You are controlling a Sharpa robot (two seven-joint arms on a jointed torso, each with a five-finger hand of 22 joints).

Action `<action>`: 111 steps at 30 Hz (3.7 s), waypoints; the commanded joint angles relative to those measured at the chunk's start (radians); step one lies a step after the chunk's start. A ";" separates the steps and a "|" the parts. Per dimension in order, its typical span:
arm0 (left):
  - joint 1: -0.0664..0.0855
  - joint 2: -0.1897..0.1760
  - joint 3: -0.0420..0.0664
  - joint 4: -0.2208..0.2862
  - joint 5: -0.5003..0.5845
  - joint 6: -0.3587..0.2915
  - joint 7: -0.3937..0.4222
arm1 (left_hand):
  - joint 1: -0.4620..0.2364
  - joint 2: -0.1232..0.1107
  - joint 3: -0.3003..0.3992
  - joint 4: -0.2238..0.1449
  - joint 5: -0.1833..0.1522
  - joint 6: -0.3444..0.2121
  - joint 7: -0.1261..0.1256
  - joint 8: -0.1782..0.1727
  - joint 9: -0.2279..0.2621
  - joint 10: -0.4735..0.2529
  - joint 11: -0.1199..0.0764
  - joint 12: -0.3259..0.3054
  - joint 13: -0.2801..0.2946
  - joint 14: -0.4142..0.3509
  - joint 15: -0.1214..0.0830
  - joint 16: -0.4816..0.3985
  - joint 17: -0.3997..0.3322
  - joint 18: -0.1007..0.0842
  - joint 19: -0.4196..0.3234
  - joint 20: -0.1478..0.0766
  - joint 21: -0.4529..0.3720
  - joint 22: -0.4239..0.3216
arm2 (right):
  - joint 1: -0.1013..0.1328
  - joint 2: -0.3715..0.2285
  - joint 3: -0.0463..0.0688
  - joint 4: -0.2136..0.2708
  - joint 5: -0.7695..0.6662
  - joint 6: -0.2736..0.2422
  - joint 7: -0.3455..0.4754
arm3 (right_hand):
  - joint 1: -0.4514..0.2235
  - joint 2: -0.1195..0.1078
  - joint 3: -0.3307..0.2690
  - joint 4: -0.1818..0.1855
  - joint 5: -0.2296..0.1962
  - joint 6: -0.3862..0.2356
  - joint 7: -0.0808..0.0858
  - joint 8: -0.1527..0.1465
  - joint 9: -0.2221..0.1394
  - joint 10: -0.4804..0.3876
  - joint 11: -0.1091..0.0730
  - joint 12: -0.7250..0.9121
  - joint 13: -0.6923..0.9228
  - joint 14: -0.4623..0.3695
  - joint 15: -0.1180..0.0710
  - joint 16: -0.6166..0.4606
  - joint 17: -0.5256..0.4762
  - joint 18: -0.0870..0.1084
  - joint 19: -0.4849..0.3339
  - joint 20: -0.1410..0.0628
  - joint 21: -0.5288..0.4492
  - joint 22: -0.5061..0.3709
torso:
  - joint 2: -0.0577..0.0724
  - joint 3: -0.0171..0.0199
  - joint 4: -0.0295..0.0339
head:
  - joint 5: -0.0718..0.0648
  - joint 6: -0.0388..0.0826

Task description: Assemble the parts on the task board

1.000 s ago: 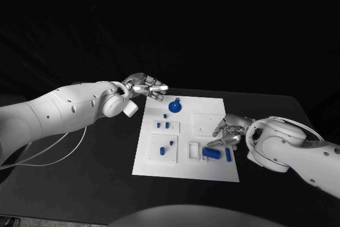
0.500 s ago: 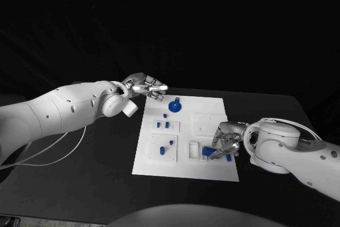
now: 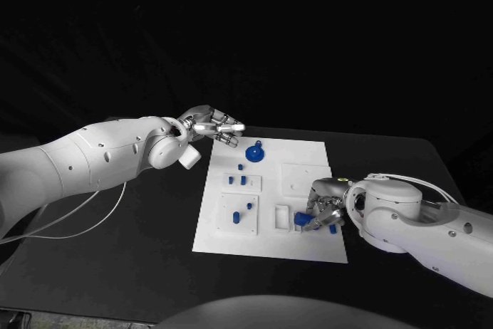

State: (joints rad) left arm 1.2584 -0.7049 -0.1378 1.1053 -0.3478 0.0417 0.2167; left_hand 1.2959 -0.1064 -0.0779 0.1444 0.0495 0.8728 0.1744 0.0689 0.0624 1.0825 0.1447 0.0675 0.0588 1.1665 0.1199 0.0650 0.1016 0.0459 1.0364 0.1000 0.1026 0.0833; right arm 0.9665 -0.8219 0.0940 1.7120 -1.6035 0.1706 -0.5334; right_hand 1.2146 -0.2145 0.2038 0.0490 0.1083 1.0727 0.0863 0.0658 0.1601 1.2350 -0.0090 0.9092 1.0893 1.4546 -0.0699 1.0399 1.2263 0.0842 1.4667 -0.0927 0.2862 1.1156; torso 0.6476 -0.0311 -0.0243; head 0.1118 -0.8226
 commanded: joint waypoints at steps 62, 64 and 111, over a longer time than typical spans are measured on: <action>-0.001 0.001 0.000 0.005 0.025 0.085 -0.020 | -0.004 0.024 -0.005 -0.010 -0.001 -0.004 0.001 -0.004 -0.001 -0.013 0.004 -0.003 0.001 -0.011 0.004 -0.002 -0.003 0.003 0.002 0.006 -0.007 -0.002 | 0.019 0.078 -0.020 -0.062 0.397 -0.103 -0.108 | -0.178 0.118 0.226 -0.078 -0.012 0.193 -0.061 -0.003 -0.002 0.049 -0.037 -0.022 0.021 0.016 -0.018 -0.006 -0.009 -0.035 0.034 -0.018 0.020 -0.007 | 0.000 -0.0005 -0.0014 | -0.005 -0.005; -0.001 0.002 0.000 0.005 0.024 0.086 -0.021 | -0.004 0.024 -0.005 -0.010 -0.001 -0.004 0.001 -0.004 -0.001 -0.013 0.004 -0.003 0.001 -0.011 0.004 -0.002 -0.003 0.003 0.002 0.006 -0.007 -0.002 | 0.019 0.084 -0.021 -0.068 0.383 -0.100 -0.114 | -0.197 0.114 0.247 -0.073 -0.025 0.197 -0.062 -0.002 -0.003 0.052 -0.037 -0.020 0.022 0.017 -0.018 -0.004 -0.008 -0.035 0.035 -0.018 0.022 -0.006 | 0.000 0.0000 -0.0010 | -0.004 -0.004; -0.002 -0.002 -0.002 0.005 0.019 0.114 -0.036 | -0.009 0.017 -0.002 0.003 -0.001 -0.013 0.002 -0.005 -0.001 -0.024 0.007 -0.003 0.001 -0.012 0.005 -0.002 -0.004 0.003 0.001 0.007 -0.008 -0.002 | 0.019 0.116 -0.030 -0.098 0.364 -0.056 -0.140 | -0.208 0.296 -0.463 0.041 -0.060 0.211 -0.060 -0.001 -0.009 0.086 -0.036 -0.050 0.059 0.018 -0.021 -0.009 -0.007 -0.039 0.036 -0.024 0.044 -0.011 | 0.000 0.0005 -0.0014 | 0.000 -0.005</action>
State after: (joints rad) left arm 1.2573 -0.7071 -0.1403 1.1081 -0.3268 0.1378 0.1782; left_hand 1.2907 -0.0905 -0.0792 0.1431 0.0495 0.8662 0.1748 0.0689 0.0625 1.0682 0.1518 0.0675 0.0588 1.1594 0.1270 0.0649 0.0992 0.0458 1.0364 0.1000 0.0987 0.0827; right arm 0.9876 -0.7035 0.0655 1.6141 -1.2468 0.1097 -0.6619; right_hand 1.0107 0.0741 -0.2532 0.0889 0.0544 1.2897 0.0243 0.0696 0.1506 1.3159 -0.0462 0.8588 1.1470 1.4658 -0.0853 1.0318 1.2181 0.0529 1.4668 -0.1107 0.3288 1.1056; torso 0.6471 -0.0312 -0.0257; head 0.1110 -0.8284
